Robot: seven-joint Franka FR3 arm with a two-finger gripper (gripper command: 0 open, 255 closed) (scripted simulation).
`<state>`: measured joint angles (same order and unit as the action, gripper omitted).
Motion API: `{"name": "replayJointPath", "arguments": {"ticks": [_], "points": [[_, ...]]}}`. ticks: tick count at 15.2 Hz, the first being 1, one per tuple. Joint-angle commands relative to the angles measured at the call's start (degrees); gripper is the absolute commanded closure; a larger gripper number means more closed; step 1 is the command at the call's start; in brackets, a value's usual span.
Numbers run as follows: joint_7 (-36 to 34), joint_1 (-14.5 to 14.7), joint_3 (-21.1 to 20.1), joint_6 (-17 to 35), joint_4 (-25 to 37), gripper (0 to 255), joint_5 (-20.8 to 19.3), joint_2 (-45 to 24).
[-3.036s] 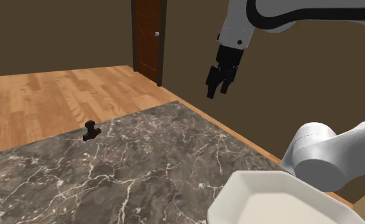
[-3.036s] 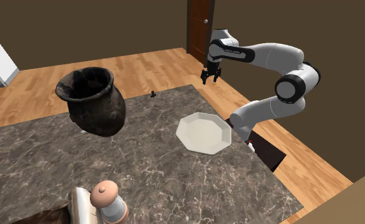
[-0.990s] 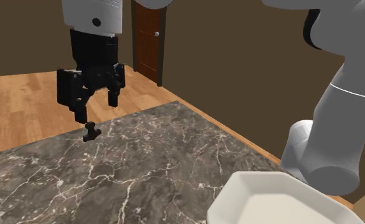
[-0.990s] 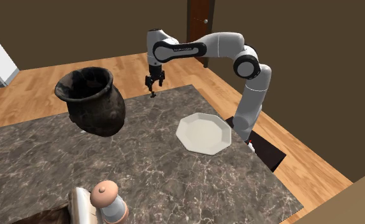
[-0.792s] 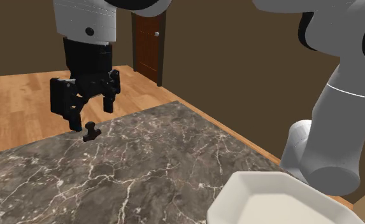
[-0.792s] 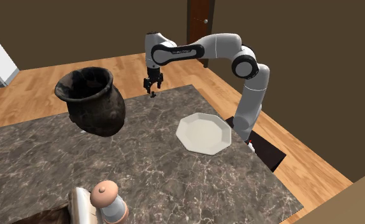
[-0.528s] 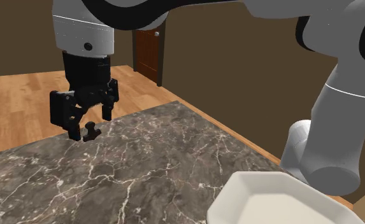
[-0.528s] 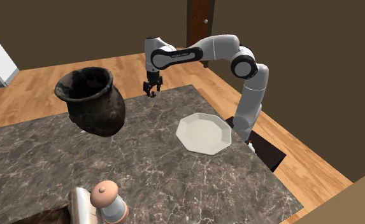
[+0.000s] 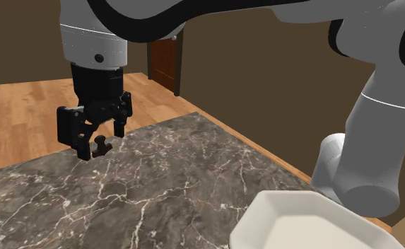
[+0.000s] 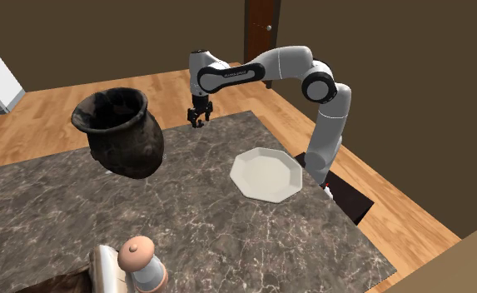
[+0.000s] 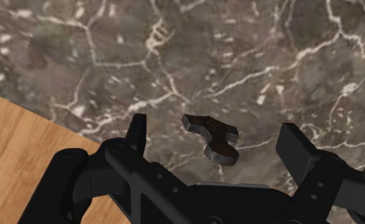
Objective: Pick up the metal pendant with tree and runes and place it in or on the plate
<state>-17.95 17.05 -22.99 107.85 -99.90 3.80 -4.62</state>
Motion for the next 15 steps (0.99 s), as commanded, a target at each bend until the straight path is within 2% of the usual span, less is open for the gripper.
{"name": "replayJointPath", "arguments": {"ticks": [1, 10, 15], "points": [[0.0, 0.0, 0.0, 0.0, 0.0, 255, 0.0, 0.0], [0.0, 0.0, 0.0, 0.0, 0.0, 255, 0.0, 0.0], [-0.31, 0.02, -0.02, -3.82, 3.83, 255, -0.07, 0.01]]}}
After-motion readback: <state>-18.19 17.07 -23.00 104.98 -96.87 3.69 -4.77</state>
